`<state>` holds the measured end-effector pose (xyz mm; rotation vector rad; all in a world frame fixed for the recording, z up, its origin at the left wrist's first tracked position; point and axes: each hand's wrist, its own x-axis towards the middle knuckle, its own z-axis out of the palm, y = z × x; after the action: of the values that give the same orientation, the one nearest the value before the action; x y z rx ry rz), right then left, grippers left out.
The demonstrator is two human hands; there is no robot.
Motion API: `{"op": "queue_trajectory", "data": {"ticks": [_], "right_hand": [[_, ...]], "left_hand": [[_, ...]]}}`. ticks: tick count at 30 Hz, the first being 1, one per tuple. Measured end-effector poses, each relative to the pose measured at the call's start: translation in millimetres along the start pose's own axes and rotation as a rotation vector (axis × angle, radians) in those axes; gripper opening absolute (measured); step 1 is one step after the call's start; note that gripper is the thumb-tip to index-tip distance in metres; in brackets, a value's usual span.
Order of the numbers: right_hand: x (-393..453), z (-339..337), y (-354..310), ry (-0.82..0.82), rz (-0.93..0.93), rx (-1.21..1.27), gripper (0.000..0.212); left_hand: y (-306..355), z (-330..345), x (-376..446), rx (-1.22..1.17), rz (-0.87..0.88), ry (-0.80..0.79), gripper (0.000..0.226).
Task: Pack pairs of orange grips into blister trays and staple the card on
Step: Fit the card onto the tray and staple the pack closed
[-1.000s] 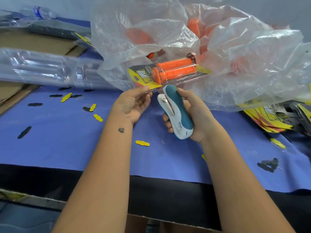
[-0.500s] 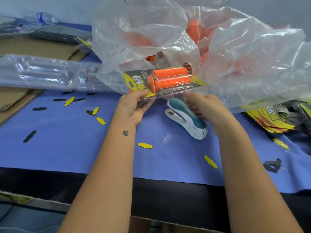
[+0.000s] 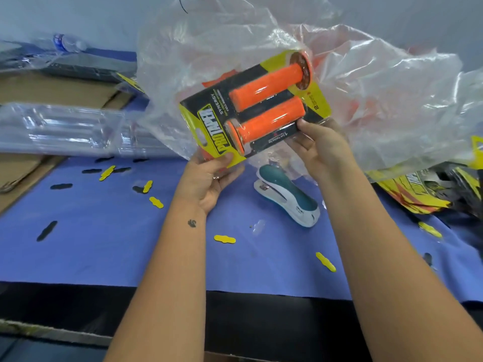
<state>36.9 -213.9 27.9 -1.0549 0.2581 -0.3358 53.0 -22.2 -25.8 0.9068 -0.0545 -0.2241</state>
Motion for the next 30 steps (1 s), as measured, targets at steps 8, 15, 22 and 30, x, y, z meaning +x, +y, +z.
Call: {"op": "queue_trajectory", "data": {"ticks": [8, 15, 22, 30], "right_hand": [[27, -27, 25, 0.179, 0.116, -0.007, 0.042], [29, -17, 26, 0.18, 0.17, -0.043, 0.009], [-3, -24, -5, -0.095, 0.357, -0.791, 0.039], [-43, -18, 0, -0.37, 0.153, -1.439, 0.034]], "left_hand": [[-7, 7, 2, 0.378, -0.048, -0.062, 0.03], [-6, 7, 9, 0.202, -0.067, 0.085, 0.018], [-9, 13, 10, 0.204, -0.047, 0.168, 0.018], [-7, 13, 5, 0.117, -0.053, 0.138, 0.009]]}}
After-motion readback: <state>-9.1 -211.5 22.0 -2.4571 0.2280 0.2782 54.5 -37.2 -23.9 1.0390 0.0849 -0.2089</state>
